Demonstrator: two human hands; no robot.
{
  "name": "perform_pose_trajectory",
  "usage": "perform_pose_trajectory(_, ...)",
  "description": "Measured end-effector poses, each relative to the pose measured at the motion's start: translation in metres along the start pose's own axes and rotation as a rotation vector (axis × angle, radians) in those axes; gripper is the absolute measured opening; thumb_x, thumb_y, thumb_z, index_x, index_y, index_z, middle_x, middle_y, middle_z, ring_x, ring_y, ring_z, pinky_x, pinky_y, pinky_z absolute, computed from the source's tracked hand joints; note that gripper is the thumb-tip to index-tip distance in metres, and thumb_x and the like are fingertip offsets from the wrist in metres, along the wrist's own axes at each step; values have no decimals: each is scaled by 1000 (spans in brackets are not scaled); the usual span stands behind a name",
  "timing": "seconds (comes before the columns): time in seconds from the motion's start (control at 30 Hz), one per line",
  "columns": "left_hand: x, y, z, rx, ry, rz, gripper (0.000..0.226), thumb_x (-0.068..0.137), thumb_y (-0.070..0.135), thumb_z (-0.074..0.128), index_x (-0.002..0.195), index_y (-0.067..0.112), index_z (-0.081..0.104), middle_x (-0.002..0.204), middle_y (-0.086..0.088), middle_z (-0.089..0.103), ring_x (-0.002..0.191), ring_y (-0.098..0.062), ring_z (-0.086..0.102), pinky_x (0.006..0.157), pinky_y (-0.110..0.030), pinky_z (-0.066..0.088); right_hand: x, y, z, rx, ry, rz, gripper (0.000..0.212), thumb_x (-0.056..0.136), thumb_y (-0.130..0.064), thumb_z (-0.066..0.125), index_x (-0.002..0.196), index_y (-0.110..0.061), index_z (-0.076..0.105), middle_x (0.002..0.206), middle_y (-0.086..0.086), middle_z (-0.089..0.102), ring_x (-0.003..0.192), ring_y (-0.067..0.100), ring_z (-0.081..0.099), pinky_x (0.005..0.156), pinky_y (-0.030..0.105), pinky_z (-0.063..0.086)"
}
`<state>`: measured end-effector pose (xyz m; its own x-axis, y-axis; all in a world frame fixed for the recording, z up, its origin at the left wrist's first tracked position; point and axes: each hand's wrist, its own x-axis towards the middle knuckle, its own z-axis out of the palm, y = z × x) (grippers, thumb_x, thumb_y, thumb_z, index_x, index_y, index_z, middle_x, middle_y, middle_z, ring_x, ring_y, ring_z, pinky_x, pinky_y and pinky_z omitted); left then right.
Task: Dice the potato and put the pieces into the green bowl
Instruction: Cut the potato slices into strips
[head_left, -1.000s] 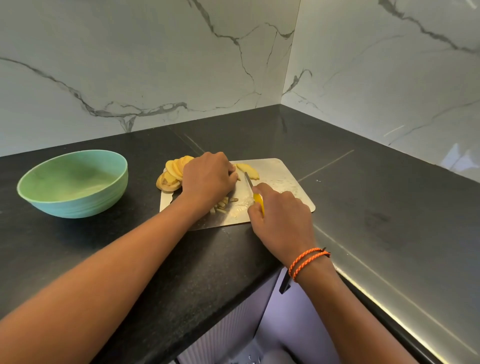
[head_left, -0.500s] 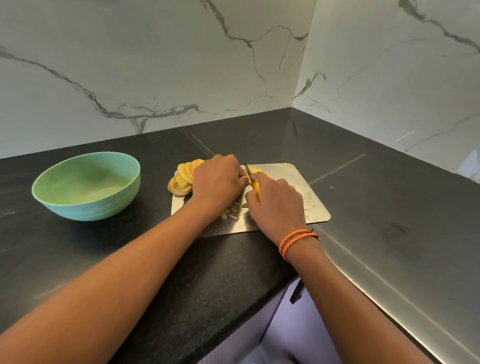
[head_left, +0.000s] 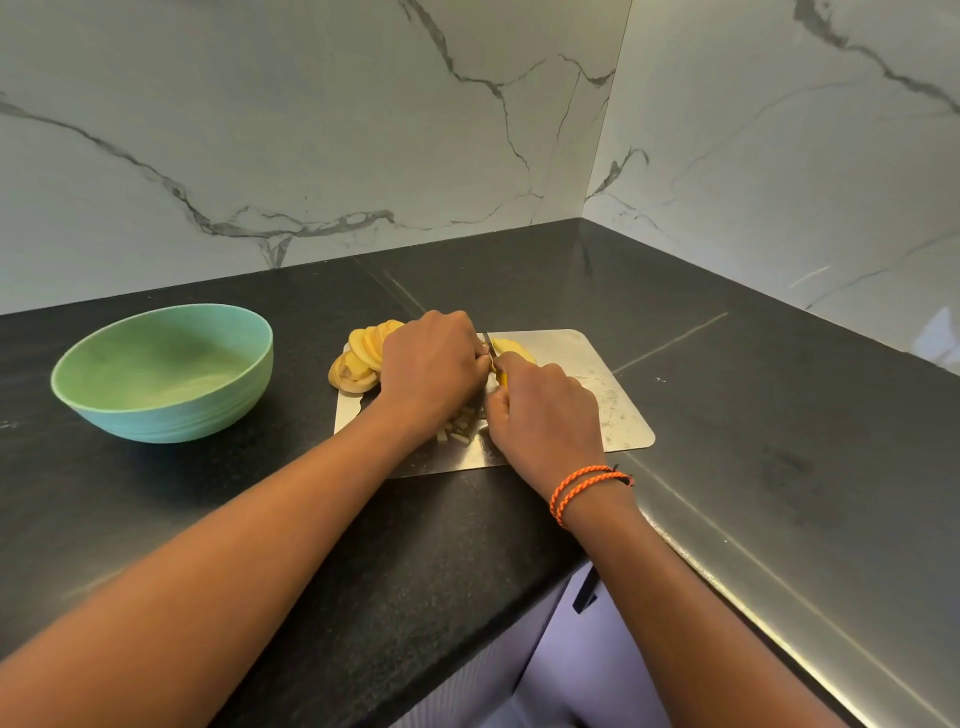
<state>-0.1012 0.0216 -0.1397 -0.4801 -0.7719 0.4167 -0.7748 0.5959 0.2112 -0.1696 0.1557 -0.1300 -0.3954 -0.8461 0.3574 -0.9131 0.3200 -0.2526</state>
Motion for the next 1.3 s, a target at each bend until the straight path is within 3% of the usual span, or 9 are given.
perform_pose_trajectory(0.1, 1, 2, 0, 1, -3, -12, 26, 96, 48, 65, 98, 28, 82, 81, 7, 72, 65, -11, 61, 50, -27, 44, -1, 1, 0, 16, -17, 8, 28, 103, -30, 43, 124, -21, 60, 78, -5, 39, 74, 21, 45, 67, 33, 35)
perform_pose_trajectory(0.27, -1, 3, -2, 1, -16, -26, 25, 95, 44, 64, 98, 27, 82, 79, 7, 73, 66, -14, 63, 55, -32, 53, -16, 5, -5, 61, -27, -3, 33, 103, -35, 44, 131, -24, 58, 92, 2, 59, 82, 24, 56, 68, 34, 40)
perform_pose_trajectory(0.43, -5, 7, -5, -3, -11, -14, 25, 98, 43, 65, 99, 24, 82, 78, 5, 73, 63, -13, 60, 49, -26, 38, -38, 16, -12, 35, -35, -18, 41, 103, -35, 42, 142, -26, 50, 96, 3, 64, 87, 23, 59, 70, 35, 41)
perform_pose_trajectory(0.63, -8, 5, -5, -35, 3, -10, 22, 98, 41, 68, 95, 25, 83, 78, 6, 73, 62, -11, 59, 49, -25, 39, -49, 27, -24, 85, 31, -9, 42, 102, -36, 45, 144, -30, 52, 94, 1, 67, 80, 17, 53, 67, 34, 40)
perform_pose_trajectory(0.77, -9, 5, -6, -84, 64, 1, 19, 94, 41, 76, 88, 25, 84, 79, 6, 75, 67, -11, 63, 58, -29, 54, -22, 42, -31, 95, 155, 58, 41, 97, -33, 51, 137, -32, 59, 95, 9, 71, 93, 34, 63, 76, 40, 47)
perform_pose_trajectory(0.87, -9, 4, -4, -105, 52, 21, 17, 95, 41, 76, 94, 25, 84, 86, 6, 77, 70, -11, 64, 60, -29, 51, 10, 58, -29, 143, 154, 134, 39, 95, -32, 52, 132, -30, 64, 102, 9, 73, 99, 36, 65, 82, 42, 50)
perform_pose_trajectory(1.0, -6, -1, -3, -162, -47, 159, 16, 99, 38, 71, 110, 36, 82, 115, 12, 78, 84, -10, 67, 63, -30, 54, 30, 79, -19, 108, 173, 84, 41, 95, -28, 50, 134, -28, 62, 95, 8, 73, 91, 35, 65, 71, 39, 44)
perform_pose_trajectory(1.17, 5, -5, -9, -223, -79, 169, 15, 98, 30, 73, 110, 37, 76, 117, 13, 74, 96, -11, 69, 77, -34, 58, 31, 90, -6, 160, 300, 148, 40, 96, -26, 50, 134, -25, 63, 95, 11, 73, 88, 36, 65, 72, 40, 47)
perform_pose_trajectory(1.3, 16, 5, -6, -210, -262, 269, 58, 97, 3, 66, 143, 38, 57, 151, 12, 56, 138, -17, 51, 100, -34, 50, 35, 84, -2, 153, 313, 145, 39, 96, -27, 50, 133, -24, 63, 94, 13, 71, 85, 37, 64, 70, 40, 48)
